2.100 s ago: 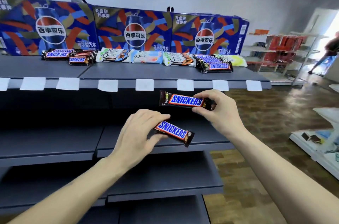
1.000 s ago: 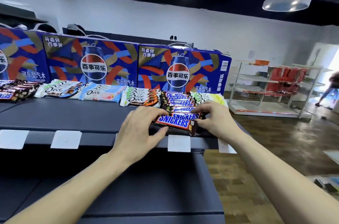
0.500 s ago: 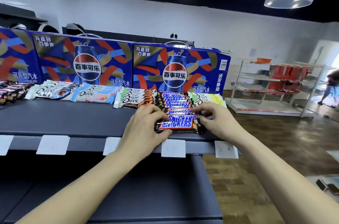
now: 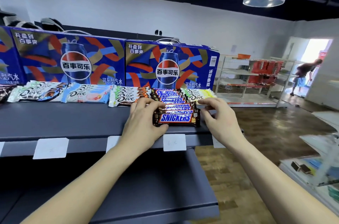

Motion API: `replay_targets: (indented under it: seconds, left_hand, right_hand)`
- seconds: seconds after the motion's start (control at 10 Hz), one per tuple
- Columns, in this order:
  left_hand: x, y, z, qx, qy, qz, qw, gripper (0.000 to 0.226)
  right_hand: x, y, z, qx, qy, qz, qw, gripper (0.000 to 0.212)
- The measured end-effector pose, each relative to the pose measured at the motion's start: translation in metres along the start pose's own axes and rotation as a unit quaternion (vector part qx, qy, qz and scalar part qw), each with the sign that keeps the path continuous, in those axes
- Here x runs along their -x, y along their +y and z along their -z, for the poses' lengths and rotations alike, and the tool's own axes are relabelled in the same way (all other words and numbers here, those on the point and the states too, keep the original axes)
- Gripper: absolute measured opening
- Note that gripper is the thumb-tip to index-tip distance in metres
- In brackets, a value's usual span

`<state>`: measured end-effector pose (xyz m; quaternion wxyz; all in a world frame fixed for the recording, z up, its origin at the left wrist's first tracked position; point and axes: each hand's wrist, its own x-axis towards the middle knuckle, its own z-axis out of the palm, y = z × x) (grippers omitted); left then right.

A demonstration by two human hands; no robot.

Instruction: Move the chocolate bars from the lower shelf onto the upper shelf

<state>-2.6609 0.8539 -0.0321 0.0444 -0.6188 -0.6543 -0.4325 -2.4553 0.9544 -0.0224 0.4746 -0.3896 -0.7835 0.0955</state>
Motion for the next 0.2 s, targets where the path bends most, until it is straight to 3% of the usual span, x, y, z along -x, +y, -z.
replay_targets:
  seconds: [0.2]
  left_hand:
    - [0.048, 0.008, 0.033, 0.035, 0.055, -0.051, 0.997, 0.032]
  right_hand:
    - [0.038, -0.035, 0.008, -0.039, -0.008, 0.019, 0.999, 0.023]
